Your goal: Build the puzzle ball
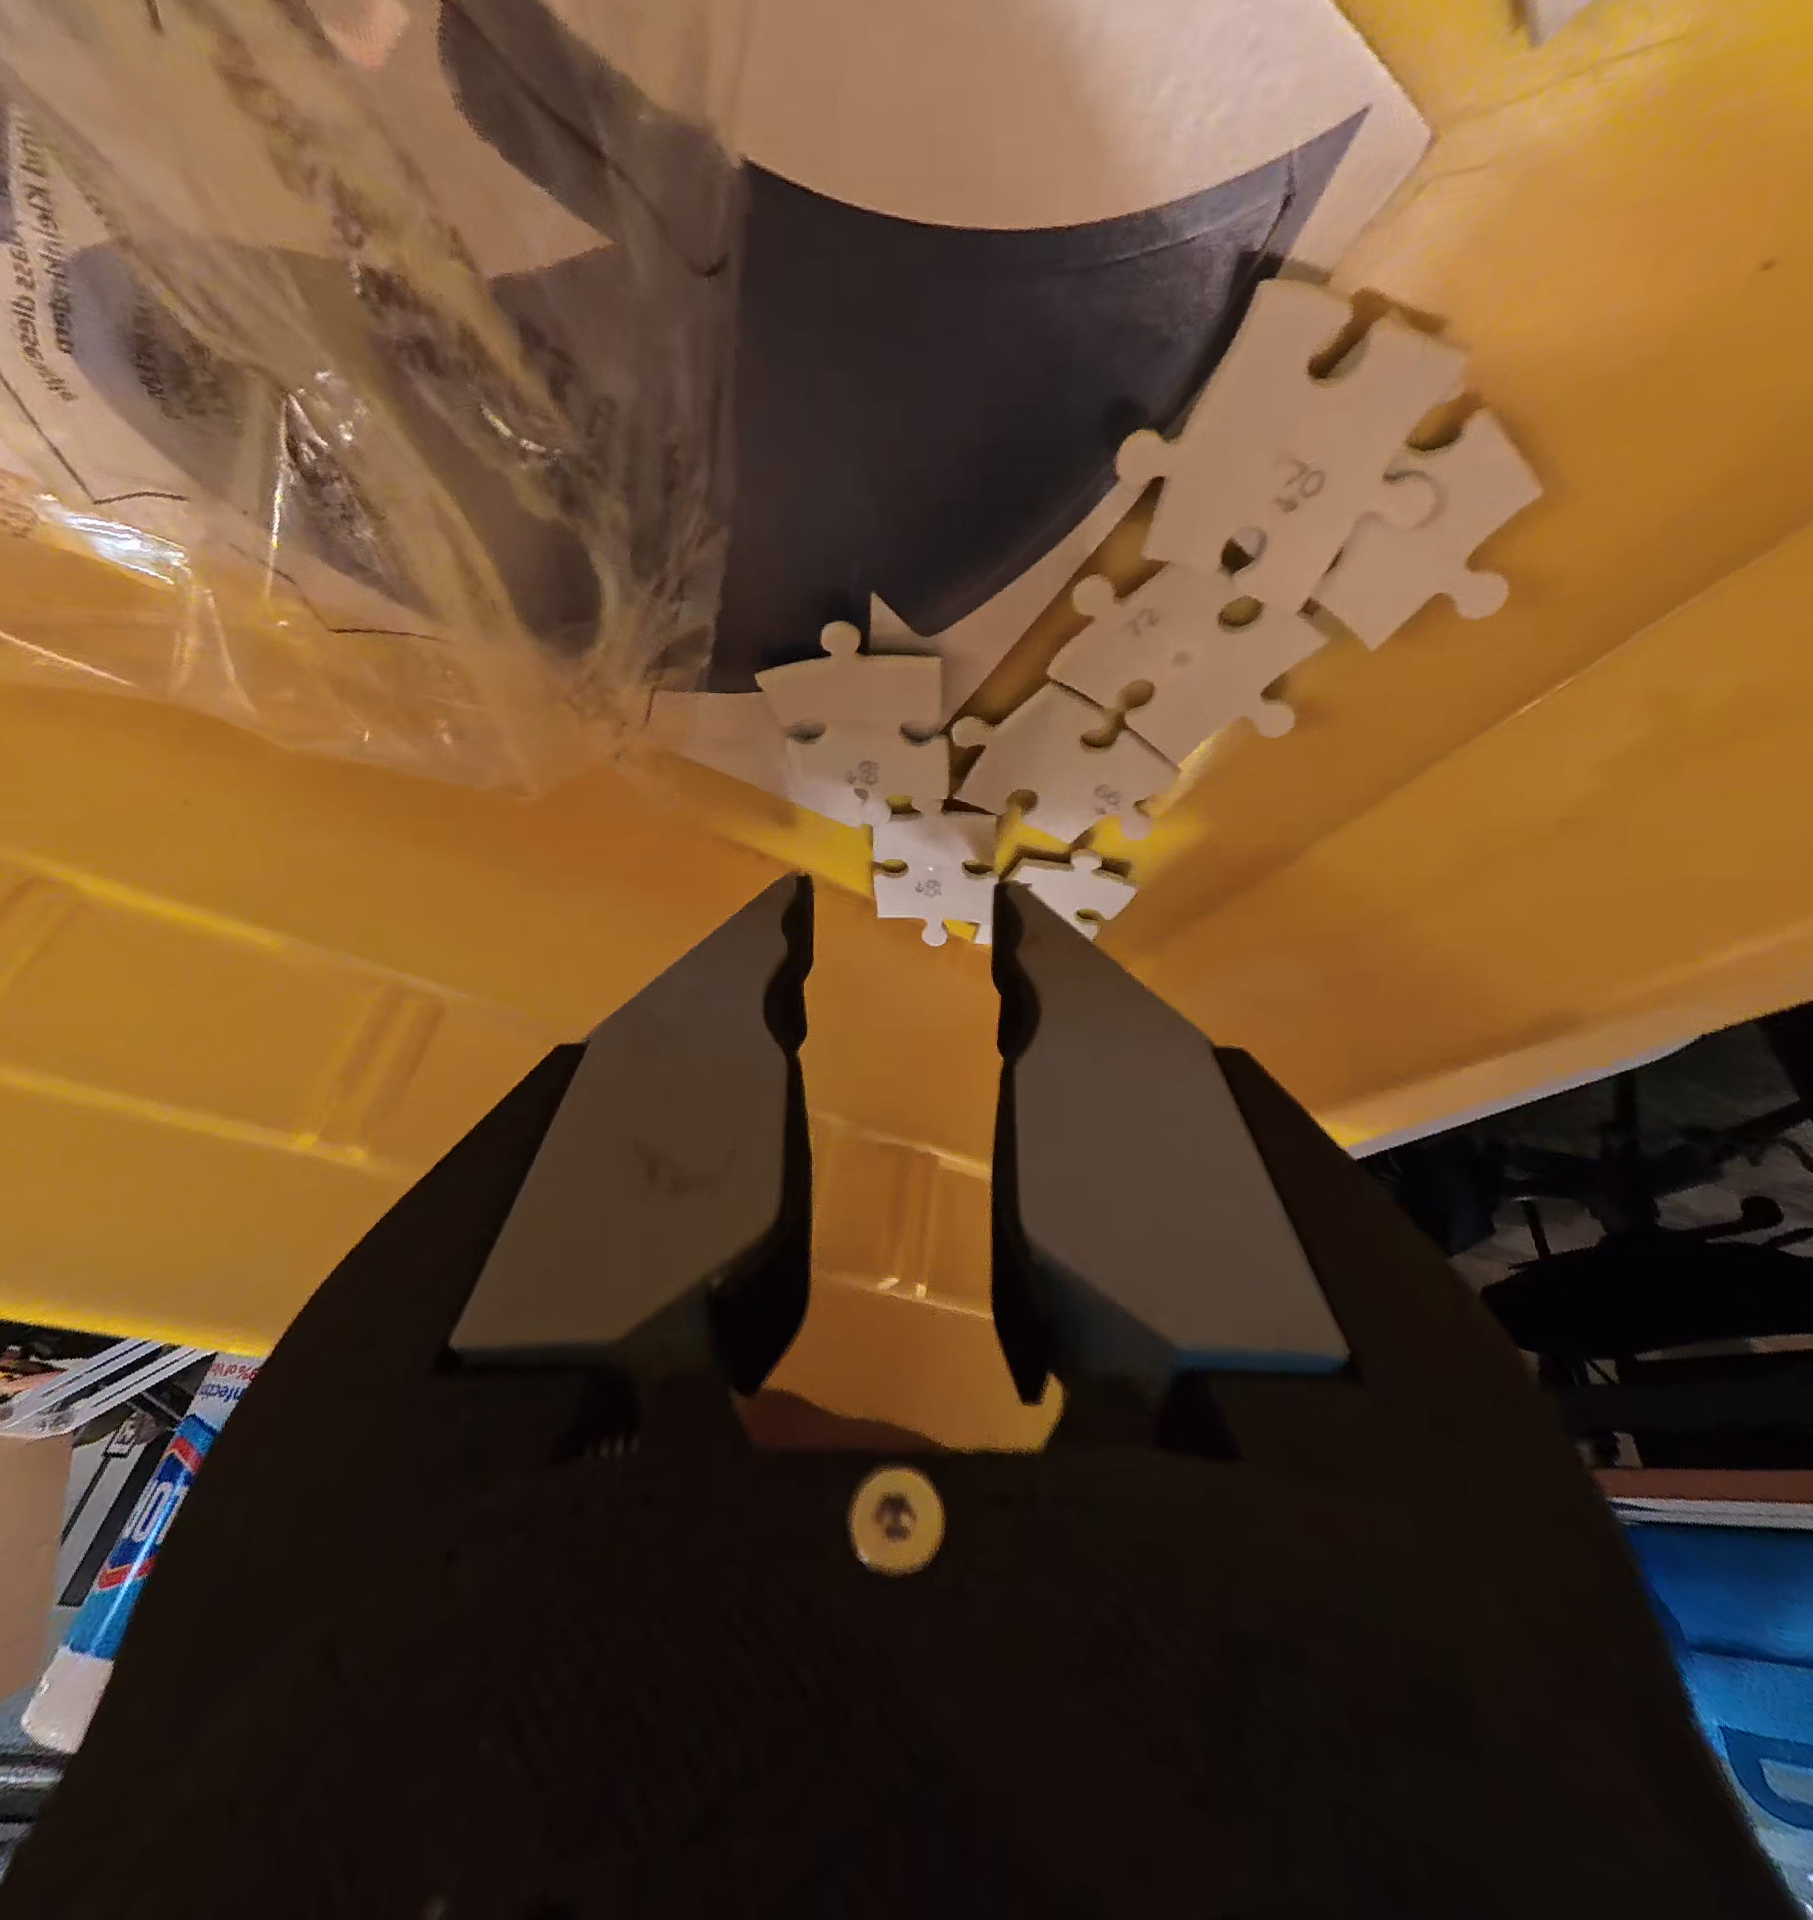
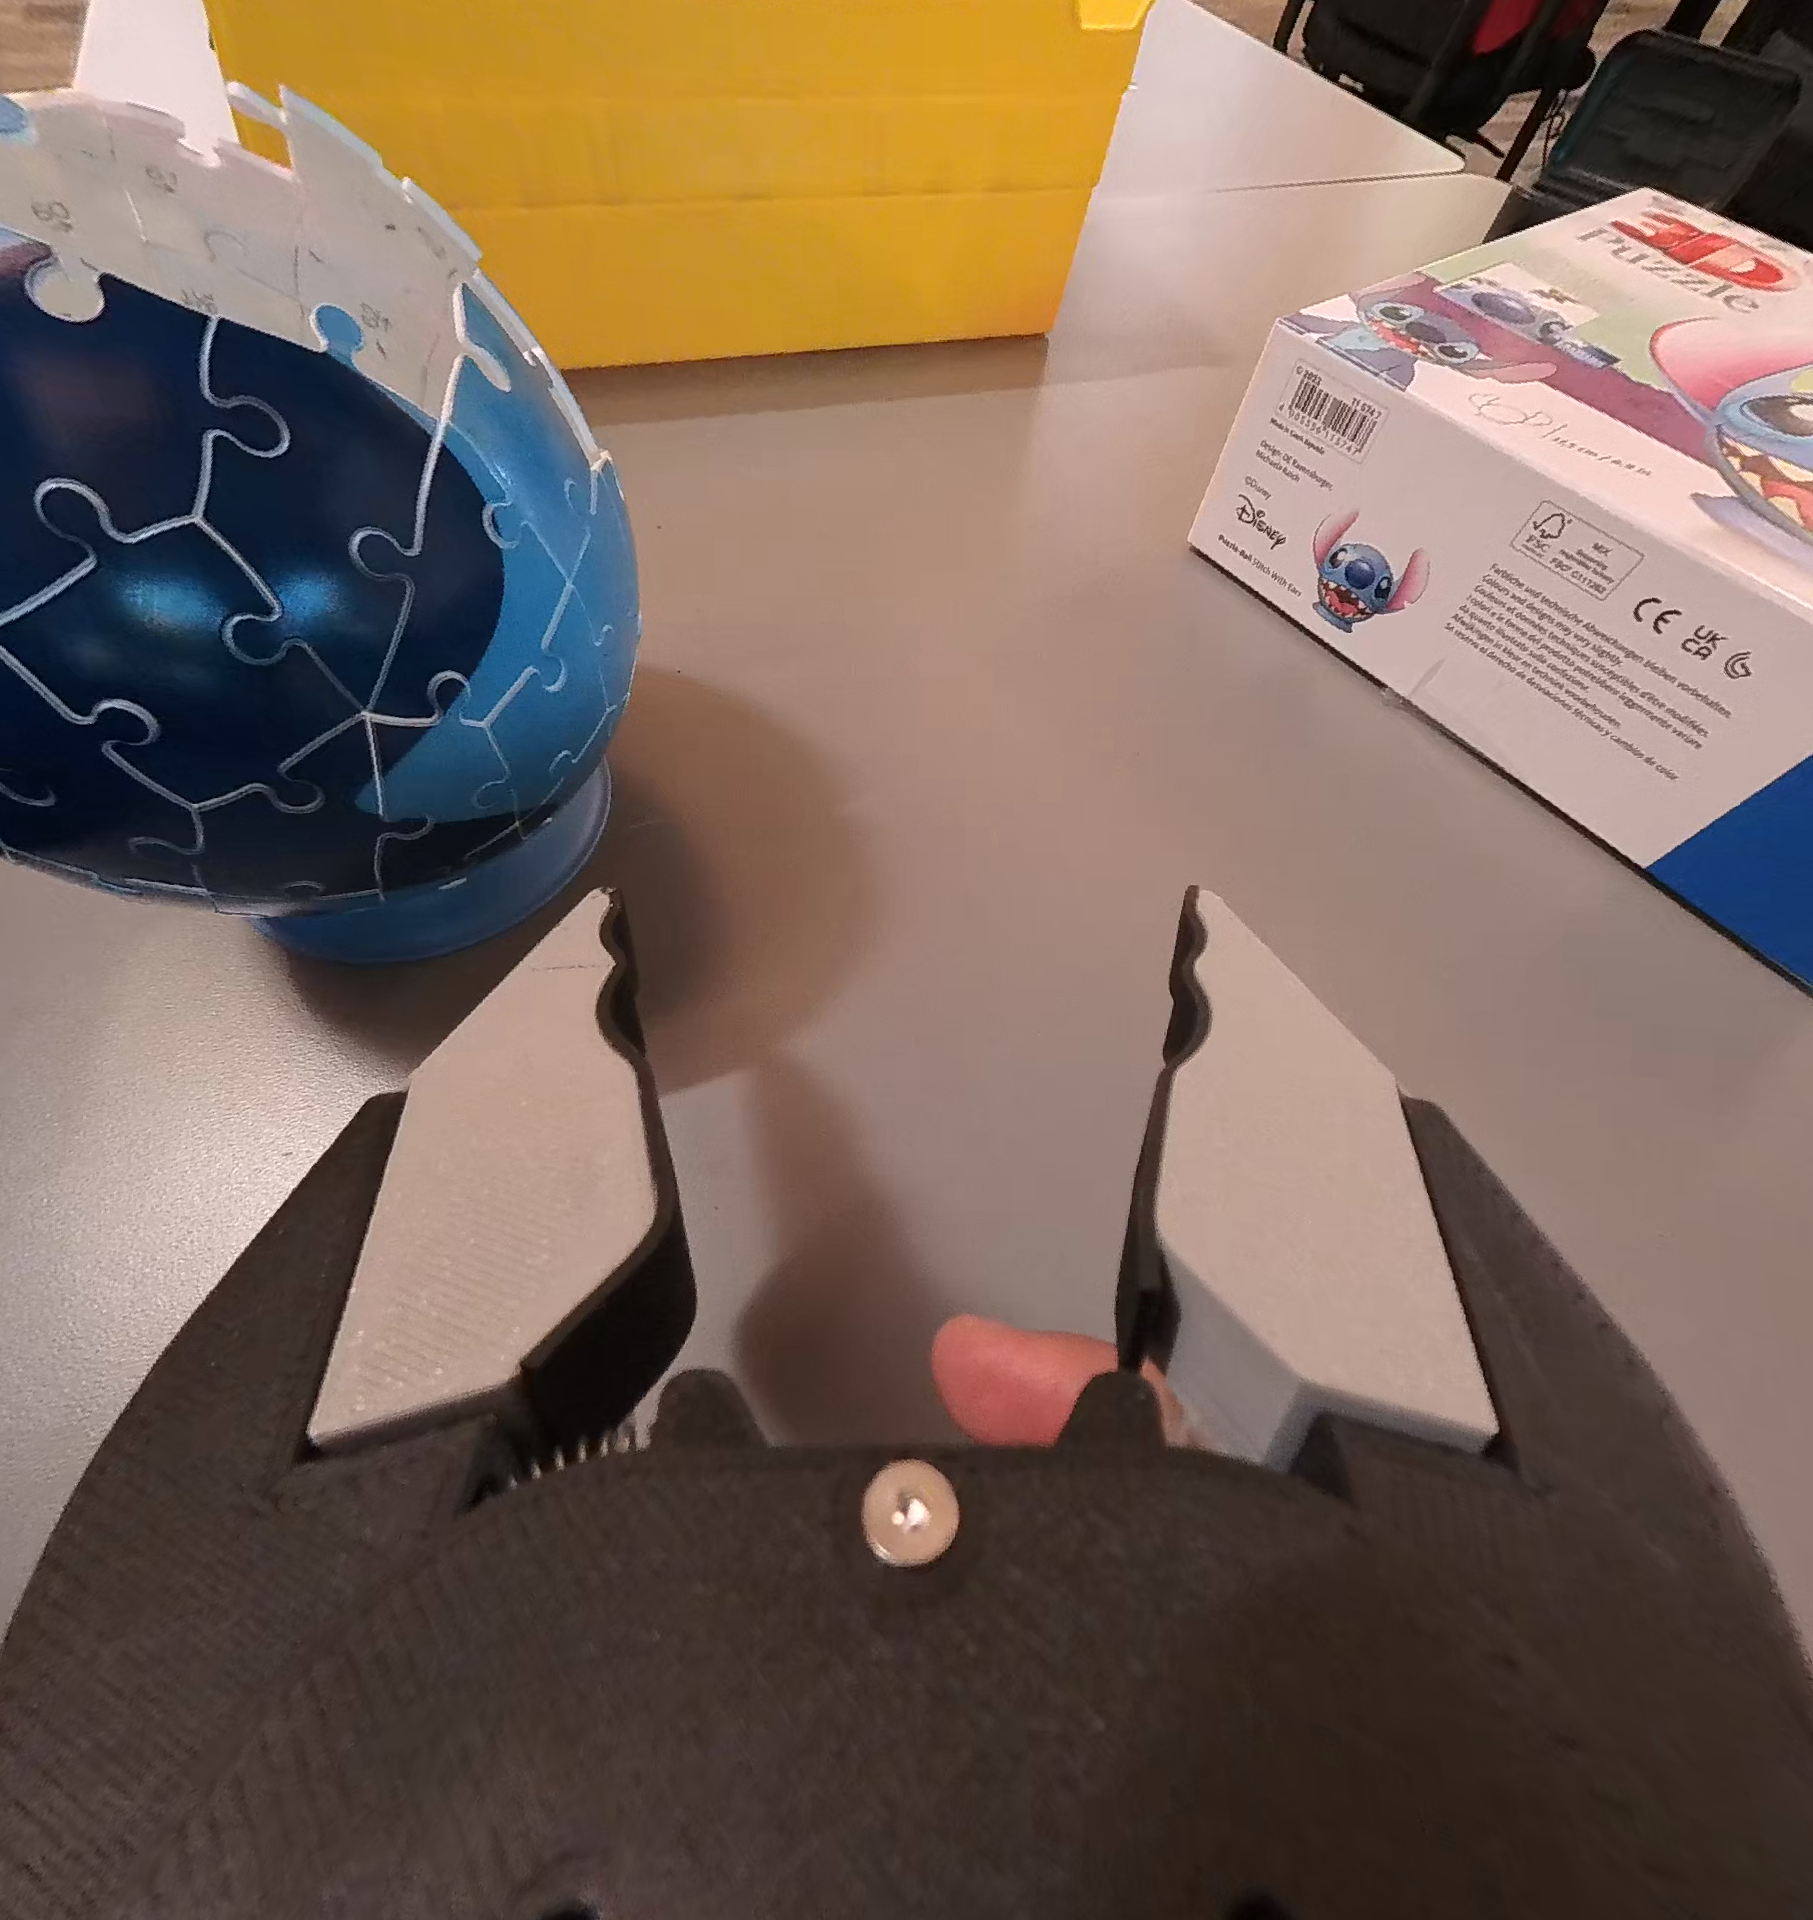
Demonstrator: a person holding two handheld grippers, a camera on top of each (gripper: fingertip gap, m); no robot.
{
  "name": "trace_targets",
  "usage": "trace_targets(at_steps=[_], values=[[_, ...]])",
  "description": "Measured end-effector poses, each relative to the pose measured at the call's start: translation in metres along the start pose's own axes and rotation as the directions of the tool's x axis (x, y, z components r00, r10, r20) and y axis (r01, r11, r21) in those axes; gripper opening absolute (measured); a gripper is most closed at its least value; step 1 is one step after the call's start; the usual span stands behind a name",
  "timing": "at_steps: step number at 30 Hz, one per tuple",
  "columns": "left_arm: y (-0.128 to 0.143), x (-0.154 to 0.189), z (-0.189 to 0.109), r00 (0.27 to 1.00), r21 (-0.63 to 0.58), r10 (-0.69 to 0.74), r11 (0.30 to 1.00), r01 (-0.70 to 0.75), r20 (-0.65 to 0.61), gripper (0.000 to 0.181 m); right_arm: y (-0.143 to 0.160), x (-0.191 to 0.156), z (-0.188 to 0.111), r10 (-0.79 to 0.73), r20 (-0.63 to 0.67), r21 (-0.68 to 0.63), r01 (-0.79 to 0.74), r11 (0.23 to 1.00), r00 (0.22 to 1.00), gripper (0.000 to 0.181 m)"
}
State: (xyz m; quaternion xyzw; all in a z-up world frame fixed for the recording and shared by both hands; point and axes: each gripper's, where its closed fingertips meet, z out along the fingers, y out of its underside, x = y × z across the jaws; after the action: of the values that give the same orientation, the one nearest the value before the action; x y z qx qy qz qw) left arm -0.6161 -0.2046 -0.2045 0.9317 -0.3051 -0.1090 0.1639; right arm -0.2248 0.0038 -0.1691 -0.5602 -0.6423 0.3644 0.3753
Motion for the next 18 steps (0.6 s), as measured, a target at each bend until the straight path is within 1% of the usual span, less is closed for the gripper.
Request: trace_targets(at_steps=[3, 7, 10, 12, 18], values=[[-0.0039, 0.0026, 0.0041, 1.000, 0.016, -0.009, 1.000, 0.009, -0.018, 0.036, 0.0001, 0.0000, -0.0003, -0.002, -0.002, 0.000, 0.002, 1.000, 1.000, 0.100], [-0.0074, 0.0031, 0.0050, 1.000, 0.033, -0.016, 0.999, 0.017, -0.021, 0.037, 0.0006, -0.0002, 0.0000, -0.005, -0.001, -0.003, 0.005, 1.000, 1.000, 0.100], [-0.0070, 0.0067, 0.0057, 0.998, 0.040, -0.035, 0.999, 0.037, -0.059, 0.030, 0.0008, -0.0003, 0.0002, -0.004, 0.000, -0.004, 0.004, 1.000, 1.000, 0.100], [-0.0050, 0.0088, 0.0079, 0.996, 0.035, -0.037, 0.999, 0.040, -0.077, 0.022, 0.0007, -0.0003, 0.0002, -0.004, 0.000, -0.004, 0.004, 1.000, 1.000, 0.100], [-0.0040, 0.0082, 0.0072, 0.997, 0.045, -0.020, 0.999, 0.023, -0.069, 0.021, 0.0010, -0.0003, 0.0002, -0.005, -0.002, -0.006, 0.005, 1.000, 1.000, 0.099]])
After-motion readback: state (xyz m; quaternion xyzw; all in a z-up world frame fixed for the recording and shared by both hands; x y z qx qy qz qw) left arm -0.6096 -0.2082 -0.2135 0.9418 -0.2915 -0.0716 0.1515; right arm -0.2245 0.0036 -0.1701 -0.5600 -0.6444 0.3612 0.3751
